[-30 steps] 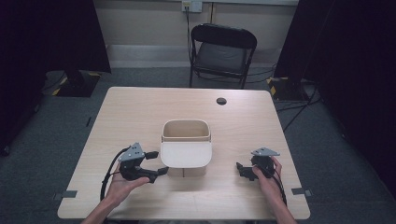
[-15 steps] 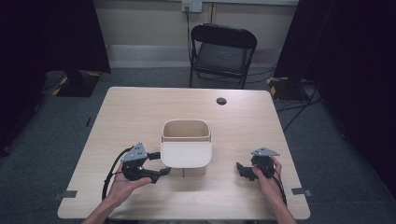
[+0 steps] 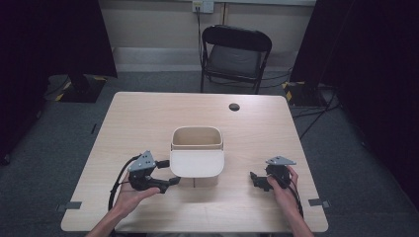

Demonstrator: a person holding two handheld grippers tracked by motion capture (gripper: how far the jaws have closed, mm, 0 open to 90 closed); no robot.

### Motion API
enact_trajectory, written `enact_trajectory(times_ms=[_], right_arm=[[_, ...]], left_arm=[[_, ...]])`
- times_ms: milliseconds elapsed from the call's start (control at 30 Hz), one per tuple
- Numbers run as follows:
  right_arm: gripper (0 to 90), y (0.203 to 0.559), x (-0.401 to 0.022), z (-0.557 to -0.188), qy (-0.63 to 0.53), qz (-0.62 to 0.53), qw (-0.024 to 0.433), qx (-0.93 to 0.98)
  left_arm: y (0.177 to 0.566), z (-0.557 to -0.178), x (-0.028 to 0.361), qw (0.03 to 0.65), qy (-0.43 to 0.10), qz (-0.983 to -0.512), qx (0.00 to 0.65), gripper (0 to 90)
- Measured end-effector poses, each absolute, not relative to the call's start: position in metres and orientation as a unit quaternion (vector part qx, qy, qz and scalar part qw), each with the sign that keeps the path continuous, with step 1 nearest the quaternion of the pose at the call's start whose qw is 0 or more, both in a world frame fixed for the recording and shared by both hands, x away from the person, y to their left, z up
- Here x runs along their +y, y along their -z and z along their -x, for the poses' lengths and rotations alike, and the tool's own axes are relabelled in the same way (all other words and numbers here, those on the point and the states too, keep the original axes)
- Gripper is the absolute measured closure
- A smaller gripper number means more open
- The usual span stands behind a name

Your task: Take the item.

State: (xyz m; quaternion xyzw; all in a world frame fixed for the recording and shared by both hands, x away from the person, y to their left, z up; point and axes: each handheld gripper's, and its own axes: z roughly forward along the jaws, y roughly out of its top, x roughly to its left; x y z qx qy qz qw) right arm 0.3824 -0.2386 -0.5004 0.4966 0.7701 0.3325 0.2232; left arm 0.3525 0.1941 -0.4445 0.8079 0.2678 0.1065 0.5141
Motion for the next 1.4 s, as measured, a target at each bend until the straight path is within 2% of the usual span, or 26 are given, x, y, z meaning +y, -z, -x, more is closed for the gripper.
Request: enact_trajectory(times_ms=[400,767,1400], right_arm=[[13.0,0.5004,-0.2386,-0.3824,-0.332,-0.497,0.223,0.770],[13.0,0.5004,-0.2385,-0.3824,-0.332,-0.497,0.223,0.770],[12.9,0.5004,-0.2384,-0.3824,-0.332,-0.497,0.223,0.770]], left_arm=[[0.4436,-0.3517,0.1942,0.525,-0.112,-0.800,0.270,26.8],[0.4413,-0.3517,0.1958,0.537,-0.094,-0.790,0.278,26.6],[0.4352,-0.3512,0.1956,0.542,-0.103,-0.787,0.276,23.9]])
